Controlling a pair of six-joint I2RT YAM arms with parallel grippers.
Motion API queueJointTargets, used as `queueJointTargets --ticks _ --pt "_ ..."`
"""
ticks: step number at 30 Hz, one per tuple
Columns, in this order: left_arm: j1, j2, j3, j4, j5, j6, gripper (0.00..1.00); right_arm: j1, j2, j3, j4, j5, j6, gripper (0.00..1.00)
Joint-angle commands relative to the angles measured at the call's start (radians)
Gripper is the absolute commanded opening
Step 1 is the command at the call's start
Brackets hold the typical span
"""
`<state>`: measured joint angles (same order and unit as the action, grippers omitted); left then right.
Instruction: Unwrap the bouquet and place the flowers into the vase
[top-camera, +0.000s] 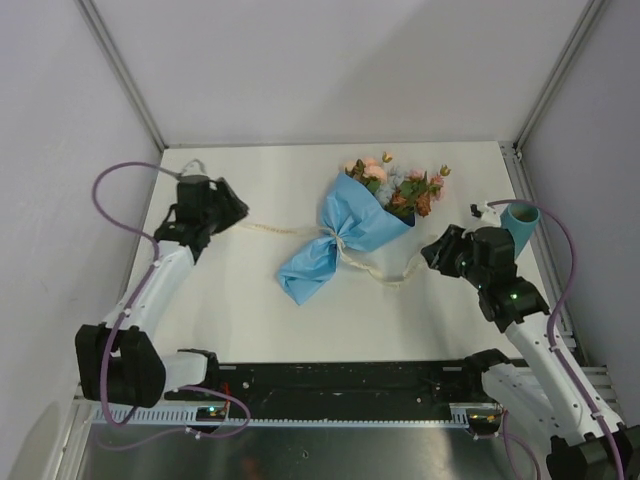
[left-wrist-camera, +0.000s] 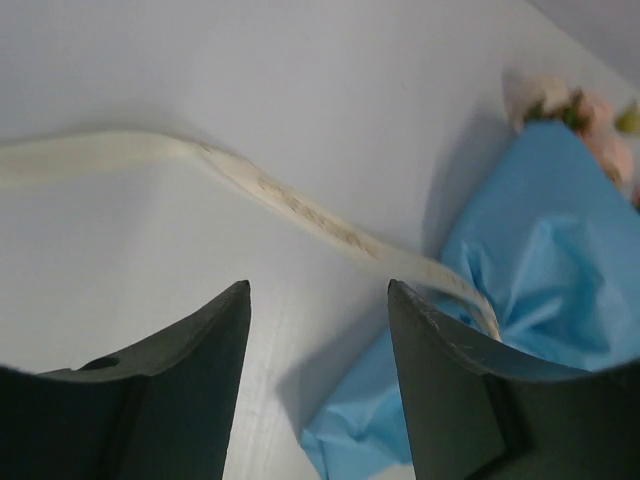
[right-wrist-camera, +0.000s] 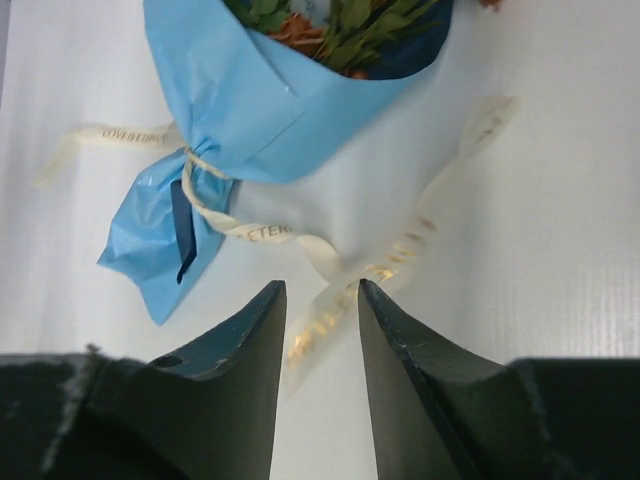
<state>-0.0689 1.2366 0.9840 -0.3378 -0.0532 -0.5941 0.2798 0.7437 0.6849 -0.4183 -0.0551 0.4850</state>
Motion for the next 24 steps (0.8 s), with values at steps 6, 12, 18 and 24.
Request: queueJointTargets --ticks 6,12,18,24 --pt "-0.322 -0.001 -0.16 0.106 0.121 0.003 0.6 0.133 0.081 0.011 0.097 0.011 0.017 0.56" --pt "-0.427 0.039 -0.287 0.233 0.13 -0.019 0.55 0.225 0.174 0.01 0.26 -0.042 -0.067 0.49" --pt "-0.48 0.067 -0.351 0.32 0.186 -0.087 0.49 0.264 0.37 0.014 0.52 -0.159 -0.13 0.38" --pt "-0.564 0.014 -0.393 0.392 0.207 -0.121 0.47 0.272 0.578 0.078 0.667 -0.174 -0.101 0.3"
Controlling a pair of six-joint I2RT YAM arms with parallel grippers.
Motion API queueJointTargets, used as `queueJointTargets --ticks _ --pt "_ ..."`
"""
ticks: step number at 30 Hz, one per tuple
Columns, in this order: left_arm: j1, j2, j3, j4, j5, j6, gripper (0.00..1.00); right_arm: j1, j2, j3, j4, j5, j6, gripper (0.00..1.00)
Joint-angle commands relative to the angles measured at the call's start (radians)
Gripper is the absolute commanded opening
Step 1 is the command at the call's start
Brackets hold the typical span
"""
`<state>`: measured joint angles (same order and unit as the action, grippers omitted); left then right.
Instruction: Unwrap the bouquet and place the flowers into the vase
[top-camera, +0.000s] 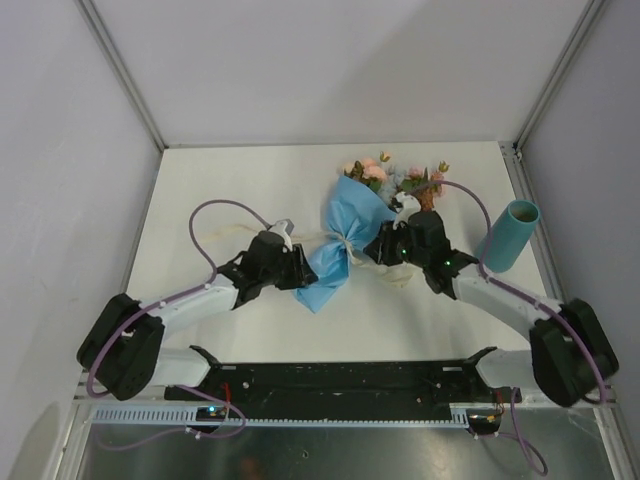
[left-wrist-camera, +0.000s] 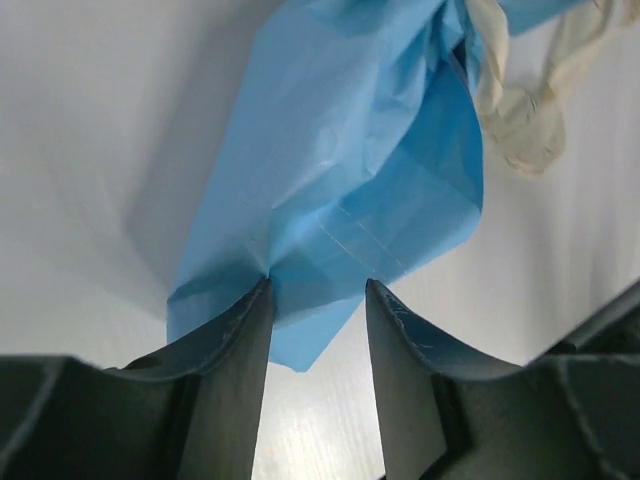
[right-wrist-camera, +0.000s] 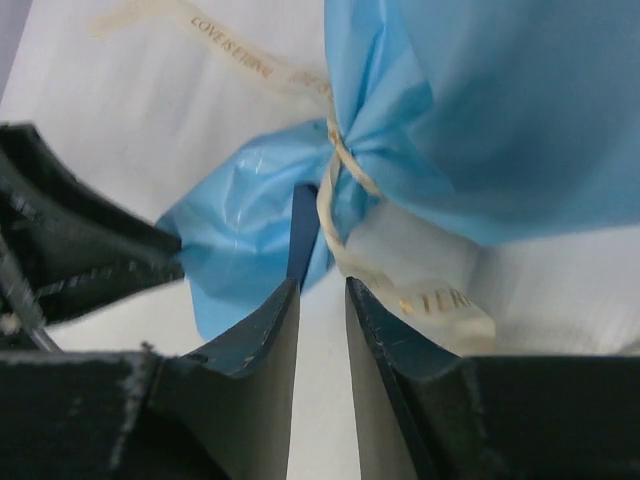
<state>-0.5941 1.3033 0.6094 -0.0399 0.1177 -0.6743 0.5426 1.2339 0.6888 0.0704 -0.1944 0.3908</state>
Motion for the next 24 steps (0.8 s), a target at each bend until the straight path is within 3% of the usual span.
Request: queueJointTargets --ticks 1,7,13,17,24 --pt "-0.041 -0.076 -0.022 0.085 0.009 -0.038 0.47 0.013 0.127 0.091 0.194 -0.037 -0.01 0.31" --pt "-0.037 -0.213 -0.008 -0.039 -0.205 0.036 0.55 0.045 0.325 0.219 0.172 0.006 -0.075 0.29" --pt "-0.035 -0.121 -0.012 -0.029 -0.167 0.029 0.53 0.065 0.415 0.299 0.102 0.081 -0.153 0.28" --pt "-0.035 -0.081 -0.029 0.013 -0.129 0.033 0.51 0.069 0.447 0.325 0.062 0.084 -0.201 0.33" --pt "-0.036 -0.055 -0.059 0.06 -0.135 0.034 0.49 0.073 0.512 0.355 0.008 0.08 -0.223 0.26"
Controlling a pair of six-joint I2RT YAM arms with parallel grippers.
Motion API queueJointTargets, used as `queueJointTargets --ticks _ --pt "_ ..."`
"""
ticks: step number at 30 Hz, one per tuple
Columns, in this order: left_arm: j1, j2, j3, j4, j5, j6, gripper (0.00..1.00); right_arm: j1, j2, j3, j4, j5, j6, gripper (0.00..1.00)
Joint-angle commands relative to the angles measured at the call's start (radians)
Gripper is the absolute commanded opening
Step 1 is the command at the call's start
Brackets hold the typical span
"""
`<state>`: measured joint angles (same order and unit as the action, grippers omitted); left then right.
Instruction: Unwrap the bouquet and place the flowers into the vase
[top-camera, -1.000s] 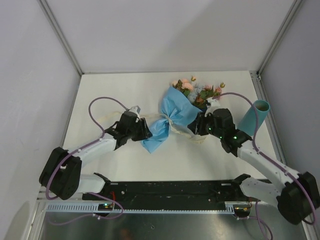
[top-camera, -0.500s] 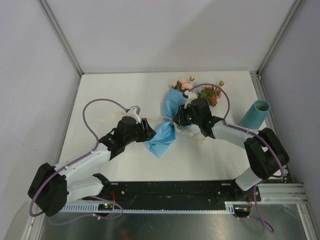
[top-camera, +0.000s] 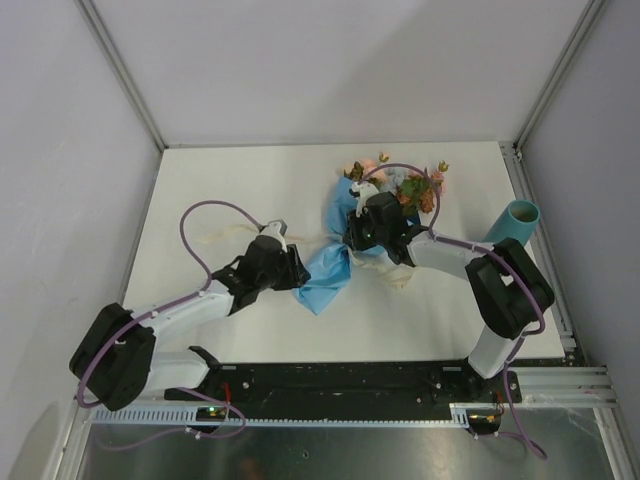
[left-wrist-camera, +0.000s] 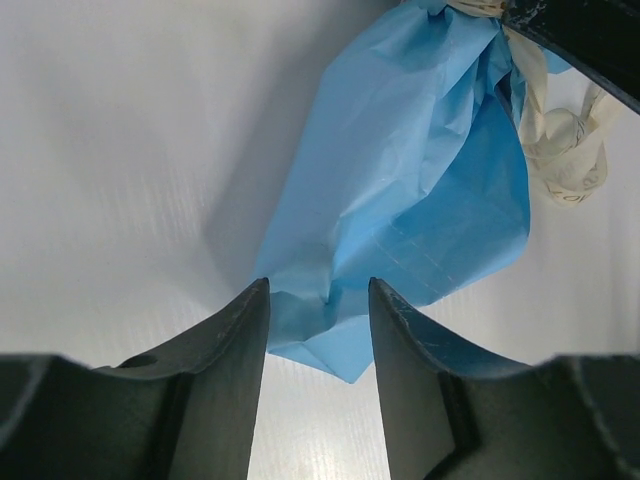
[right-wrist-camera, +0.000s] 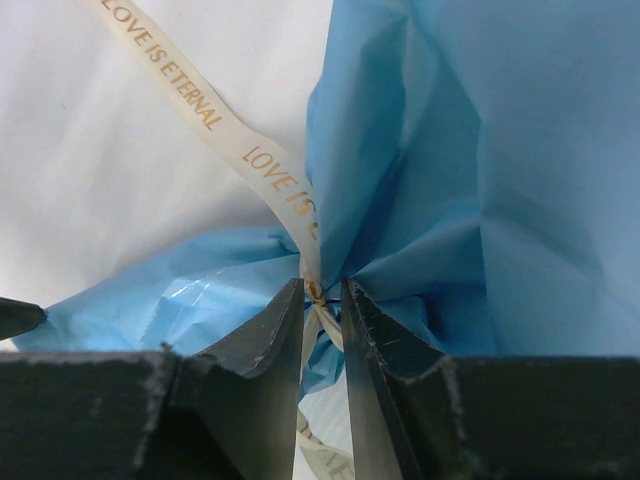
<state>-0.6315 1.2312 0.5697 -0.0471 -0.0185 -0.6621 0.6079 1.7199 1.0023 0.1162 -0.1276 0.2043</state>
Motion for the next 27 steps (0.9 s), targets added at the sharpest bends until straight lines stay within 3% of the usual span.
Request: queueJointTargets --ticks 1,5,9,20,27 --pt "0.002 0.023 -0.025 0.077 0.003 0.019 0.48 0.011 0.029 0.042 -0.051 0.015 -0.036 0.25" --pt "0.003 0.039 -0.047 0.107 0.01 0.01 0.44 0.026 0.022 0.042 -0.101 0.05 -0.014 0.23" --pt "0.001 0.041 -0.055 0.119 0.009 0.01 0.4 0.033 -0.022 0.043 -0.164 -0.008 0.061 0.35" --pt "0.002 0.053 -0.061 0.133 0.009 0.003 0.36 -0.016 -0.078 0.042 -0.191 -0.19 0.112 0.3" --pt "0.0 0.053 -0.065 0.137 0.01 -0.003 0.36 -0.042 -0.061 0.062 -0.188 -0.215 0.075 0.51"
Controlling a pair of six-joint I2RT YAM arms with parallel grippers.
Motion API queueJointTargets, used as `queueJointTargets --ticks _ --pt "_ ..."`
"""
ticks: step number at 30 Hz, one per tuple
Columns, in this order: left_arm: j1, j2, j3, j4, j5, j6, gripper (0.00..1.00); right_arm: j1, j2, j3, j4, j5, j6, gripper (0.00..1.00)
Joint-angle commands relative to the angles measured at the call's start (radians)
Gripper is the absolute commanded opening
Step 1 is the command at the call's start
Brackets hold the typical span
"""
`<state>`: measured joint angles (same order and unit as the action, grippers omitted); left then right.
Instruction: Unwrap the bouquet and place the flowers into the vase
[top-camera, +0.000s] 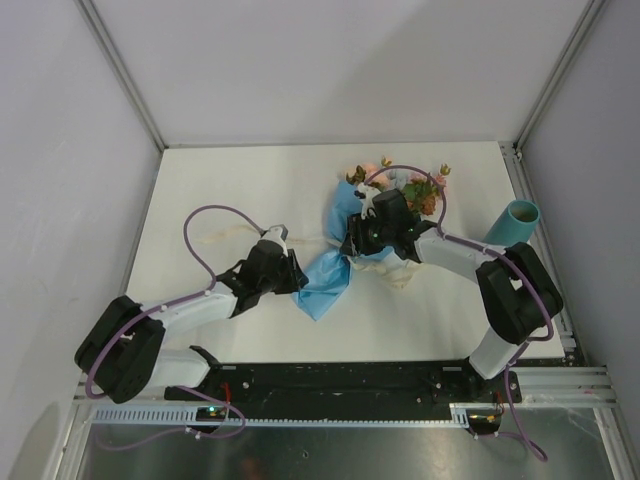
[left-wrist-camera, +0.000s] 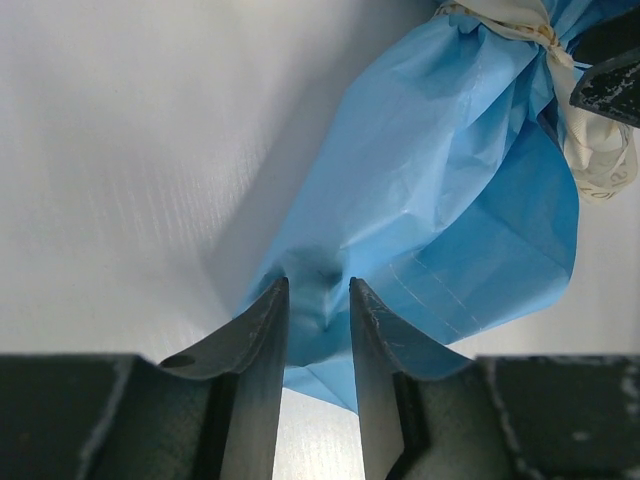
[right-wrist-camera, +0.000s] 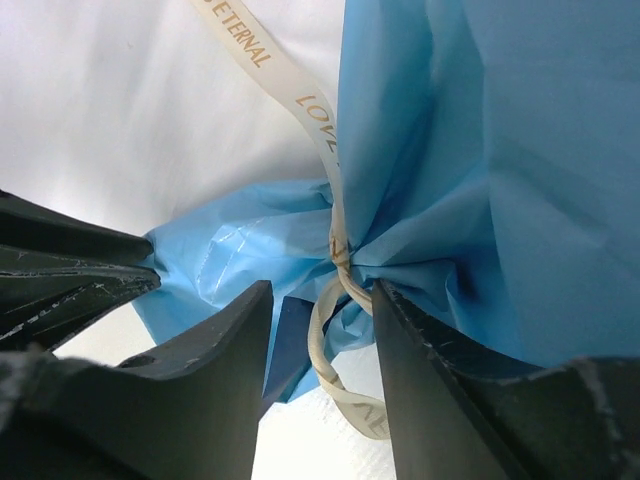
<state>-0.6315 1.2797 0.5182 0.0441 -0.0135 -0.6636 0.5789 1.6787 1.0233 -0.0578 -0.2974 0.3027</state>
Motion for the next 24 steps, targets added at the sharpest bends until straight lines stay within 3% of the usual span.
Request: queueJointTargets --ticks 1,18,24 --pt "0.001 0.006 -0.014 0.046 0.006 -0.002 0.36 -0.019 -0.009 0.052 -0.02 -0.049 -0.03 0.52" --pt "-0.006 0.026 -0.011 0.051 0.006 -0.002 0.35 -0.038 0.154 0.138 -0.038 -0.255 -0.072 0.47" --pt "-0.009 0.033 -0.011 0.057 0.006 0.0 0.35 -0.079 0.158 0.134 0.024 -0.413 0.024 0.43"
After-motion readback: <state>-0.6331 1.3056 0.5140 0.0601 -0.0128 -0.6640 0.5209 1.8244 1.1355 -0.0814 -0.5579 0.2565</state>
